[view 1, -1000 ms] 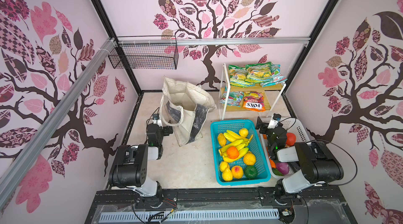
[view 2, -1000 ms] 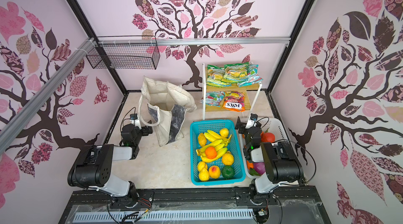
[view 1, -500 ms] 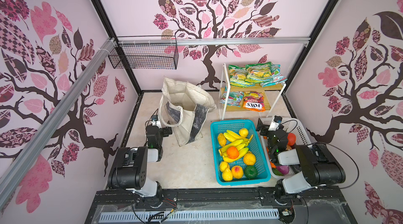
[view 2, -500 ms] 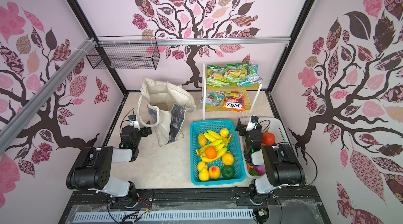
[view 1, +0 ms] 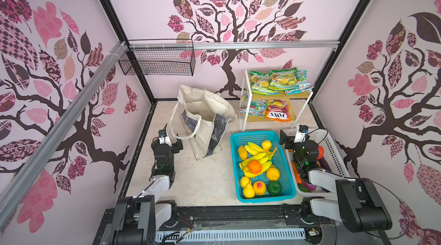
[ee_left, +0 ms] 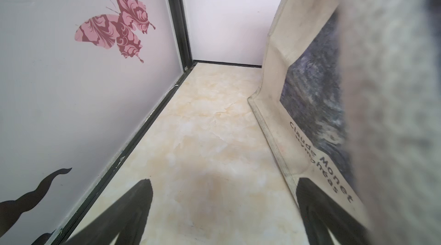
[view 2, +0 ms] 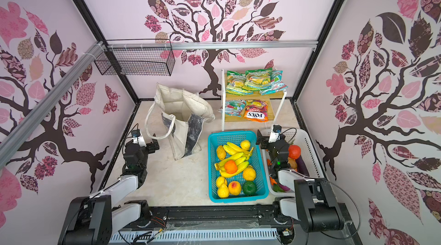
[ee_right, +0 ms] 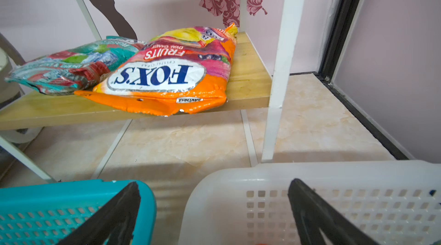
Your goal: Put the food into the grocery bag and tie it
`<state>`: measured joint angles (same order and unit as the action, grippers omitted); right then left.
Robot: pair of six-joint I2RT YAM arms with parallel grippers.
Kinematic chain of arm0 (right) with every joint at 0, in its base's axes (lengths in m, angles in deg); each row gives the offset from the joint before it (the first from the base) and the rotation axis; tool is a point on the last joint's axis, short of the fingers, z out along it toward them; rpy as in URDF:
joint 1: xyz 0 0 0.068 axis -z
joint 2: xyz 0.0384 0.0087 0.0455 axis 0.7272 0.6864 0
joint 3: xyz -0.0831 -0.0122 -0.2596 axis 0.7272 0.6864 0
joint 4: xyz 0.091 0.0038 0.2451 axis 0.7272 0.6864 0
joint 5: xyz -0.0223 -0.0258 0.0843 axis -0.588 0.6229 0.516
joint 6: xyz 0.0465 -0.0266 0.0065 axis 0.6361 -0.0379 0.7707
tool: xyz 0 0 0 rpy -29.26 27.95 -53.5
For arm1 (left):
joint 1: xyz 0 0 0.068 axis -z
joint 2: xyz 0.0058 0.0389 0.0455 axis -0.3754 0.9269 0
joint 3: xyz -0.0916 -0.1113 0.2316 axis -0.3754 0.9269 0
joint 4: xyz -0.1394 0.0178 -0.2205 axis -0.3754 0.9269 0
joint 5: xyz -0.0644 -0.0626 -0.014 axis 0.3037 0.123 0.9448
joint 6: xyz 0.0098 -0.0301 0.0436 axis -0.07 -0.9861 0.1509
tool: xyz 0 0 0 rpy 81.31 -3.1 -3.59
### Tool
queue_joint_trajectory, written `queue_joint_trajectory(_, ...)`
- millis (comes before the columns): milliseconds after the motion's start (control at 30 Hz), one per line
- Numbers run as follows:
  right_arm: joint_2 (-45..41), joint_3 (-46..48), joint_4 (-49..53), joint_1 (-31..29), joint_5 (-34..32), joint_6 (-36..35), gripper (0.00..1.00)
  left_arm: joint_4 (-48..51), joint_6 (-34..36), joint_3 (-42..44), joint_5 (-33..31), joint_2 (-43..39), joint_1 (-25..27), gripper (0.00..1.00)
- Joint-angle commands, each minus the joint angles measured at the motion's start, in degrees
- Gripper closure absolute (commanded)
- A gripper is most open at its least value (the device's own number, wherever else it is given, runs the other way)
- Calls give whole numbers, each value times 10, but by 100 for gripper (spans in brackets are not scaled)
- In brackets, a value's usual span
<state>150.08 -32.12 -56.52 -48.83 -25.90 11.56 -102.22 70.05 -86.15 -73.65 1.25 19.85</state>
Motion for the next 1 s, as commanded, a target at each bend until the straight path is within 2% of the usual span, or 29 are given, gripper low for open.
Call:
queue_joint_trajectory(0,-42,-31,86,1,-31,74,1,70,40,18,83,-69,-1,2)
queue_joint_trajectory(67,-52,-48,135,1,-5,109,1,111,59,18,154,-114,0,2)
queue_joint_trajectory(133,-57,-72,193,1,34,151,1,145,77,21,194,-154,4,2)
queue_joint_trajectory(200,-60,-97,255,1,74,180,1,168,89,24,201,-181,11,2)
queue_joint_trajectory(367,-69,-132,293,1,207,188,0,237,75,19,212,-262,18,2)
queue_joint_trajectory(533,-94,-149,325,-2,292,206,0,311,-5,-3,225,-366,20,2)
queue_joint_trajectory(633,-128,-148,347,-6,299,198,0,303,-83,-11,235,-417,20,2)
queue_joint_trajectory(667,-140,-150,356,-7,302,195,1,274,-129,-3,232,-434,20,2)
queue_joint_trajectory(700,-151,-152,363,-7,306,192,1,232,-186,7,204,-453,20,2)
queue_joint_trajectory(767,-170,-160,383,-8,314,183,0,273,-354,5,40,-493,20,2)
queue_joint_trajectory(800,-180,-163,395,-8,316,176,0,411,-480,-26,-60,-515,19,2)
queue_joint_trajectory(833,-189,-169,409,-9,318,171,1,495,-535,-55,-102,-523,18,2)
queue_joint_trajectory(900,-208,-177,430,-8,319,164,0,485,-497,-76,-79,-526,14,2)
queue_joint_trajectory(967,-229,-175,428,-9,325,162,0,485,-511,-94,-49,-538,15,2)
